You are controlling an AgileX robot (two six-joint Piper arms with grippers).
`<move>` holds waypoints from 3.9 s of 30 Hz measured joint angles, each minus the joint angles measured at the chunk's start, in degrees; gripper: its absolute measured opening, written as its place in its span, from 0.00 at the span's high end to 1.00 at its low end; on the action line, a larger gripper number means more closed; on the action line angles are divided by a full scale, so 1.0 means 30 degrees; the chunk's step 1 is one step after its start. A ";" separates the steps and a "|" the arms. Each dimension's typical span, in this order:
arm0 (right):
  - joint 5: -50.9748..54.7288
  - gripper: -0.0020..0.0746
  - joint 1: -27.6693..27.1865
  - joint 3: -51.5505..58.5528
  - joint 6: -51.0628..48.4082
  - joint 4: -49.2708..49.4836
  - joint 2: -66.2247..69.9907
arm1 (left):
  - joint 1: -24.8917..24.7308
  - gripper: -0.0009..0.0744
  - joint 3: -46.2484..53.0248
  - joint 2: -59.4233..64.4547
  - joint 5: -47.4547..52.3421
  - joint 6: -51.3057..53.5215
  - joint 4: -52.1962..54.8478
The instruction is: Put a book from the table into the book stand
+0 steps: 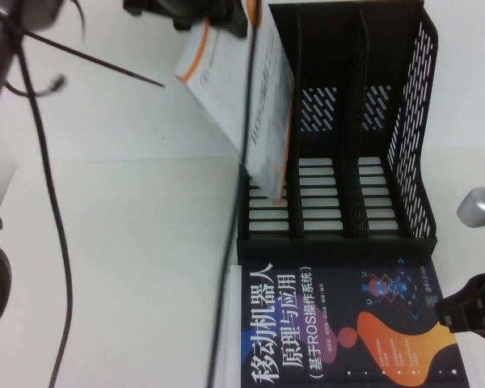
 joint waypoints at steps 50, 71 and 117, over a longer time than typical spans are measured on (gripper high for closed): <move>-0.0368 0.97 0.0000 -0.0588 -0.0123 -0.0321 0.0000 | -0.0162 0.40 0.1352 0.2238 -0.2256 -0.0431 0.1240; 0.5057 0.97 0.0013 -0.2709 0.8050 -0.9746 -0.7391 | 0.0800 0.99 -0.1814 -0.4918 -0.0041 0.1203 0.4845; 0.0595 0.97 0.0013 0.7562 1.0661 -0.9924 -1.6160 | 0.0800 0.99 1.0144 -1.7020 -0.2420 0.0997 1.0547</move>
